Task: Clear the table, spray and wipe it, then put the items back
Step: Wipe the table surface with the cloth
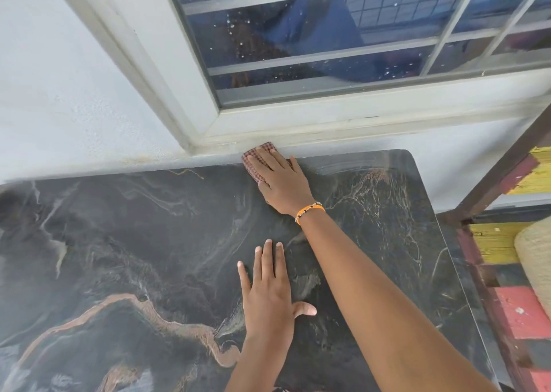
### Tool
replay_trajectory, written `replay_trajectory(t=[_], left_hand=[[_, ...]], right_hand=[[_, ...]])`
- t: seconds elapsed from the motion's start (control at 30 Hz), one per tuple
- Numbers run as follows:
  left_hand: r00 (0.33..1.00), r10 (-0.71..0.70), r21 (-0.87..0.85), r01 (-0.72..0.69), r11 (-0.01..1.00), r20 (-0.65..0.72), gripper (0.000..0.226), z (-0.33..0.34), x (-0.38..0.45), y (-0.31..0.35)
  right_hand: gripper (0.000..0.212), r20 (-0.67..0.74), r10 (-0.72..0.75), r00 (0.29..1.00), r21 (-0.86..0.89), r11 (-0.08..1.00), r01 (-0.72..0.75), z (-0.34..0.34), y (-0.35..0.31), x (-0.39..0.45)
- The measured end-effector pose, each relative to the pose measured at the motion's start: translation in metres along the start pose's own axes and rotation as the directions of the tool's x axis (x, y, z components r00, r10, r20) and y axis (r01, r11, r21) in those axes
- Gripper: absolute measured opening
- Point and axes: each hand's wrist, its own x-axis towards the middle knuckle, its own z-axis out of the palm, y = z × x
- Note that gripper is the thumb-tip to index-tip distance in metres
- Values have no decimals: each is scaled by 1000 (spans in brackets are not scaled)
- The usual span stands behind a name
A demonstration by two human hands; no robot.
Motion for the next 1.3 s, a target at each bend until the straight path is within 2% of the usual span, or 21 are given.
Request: replay_trajectory(t=[0.07, 0.13, 0.23, 0.3, 0.33, 0.4, 0.43, 0.5, 0.6, 0.7, 0.73, 0.87, 0.97, 1.13, 1.3], left_hand=[[999, 9, 21, -9, 1000, -42, 130, -3, 0, 0], [1000, -20, 27, 19, 999, 20, 129, -9, -2, 4], [998, -19, 11, 19, 1000, -59, 122, -11, -3, 10], [1000, -17, 24, 16, 1000, 17, 115, -14, -5, 16], [1000, 0, -1, 0, 1000, 31, 115, -15, -6, 21], [997, 70, -14, -70, 997, -34, 125, -7, -10, 29], [997, 83, -27, -83, 996, 5, 132, -4, -13, 34], [987, 158, -25, -158, 987, -9, 134, 10, -18, 43], [979, 195, -28, -194, 981, 55, 137, 20, -21, 49], [978, 207, 1, -207, 978, 8, 139, 14, -23, 54], [981, 190, -4, -190, 982, 46, 139, 9, -24, 56], [980, 196, 56, -198, 979, 35, 116, 5, -27, 59], [982, 178, 72, -182, 981, 63, 112, 6, -28, 57], [978, 197, 42, -200, 979, 65, 110, 6, -31, 56], [971, 237, 16, -237, 971, -13, 107, 9, -34, 49]], right_hand=[[56, -28, 65, 997, 6, 998, -65, -7, 18, -10], [55, -72, 129, 989, 13, 992, -128, -16, 43, -26], [53, -114, 251, 961, 30, 968, -249, -29, 87, -52], [52, -142, 328, 934, 49, 945, -325, -40, 115, -68], [52, -150, 365, 919, 55, 931, -361, -46, 128, -75], [53, -159, 444, 882, 57, 896, -441, -56, 149, -90], [53, -160, 483, 861, 64, 875, -479, -59, 157, -97], [53, -160, 547, 822, 101, 837, -538, -64, 167, -107], [55, -157, 561, 813, 125, 828, -547, -65, 170, -114], [55, -158, 557, 816, 100, 831, -548, -62, 166, -127], [55, -162, 555, 816, 90, 832, -548, -60, 164, -134], [54, -166, 546, 821, 71, 837, -542, -50, 151, -169], [56, -154, 565, 810, 83, 825, -559, -46, 136, -197], [60, -168, 605, 778, 128, 796, -592, -41, 109, -245], [58, -169, 623, 764, 296, 771, -563, -32, 86, -307]])
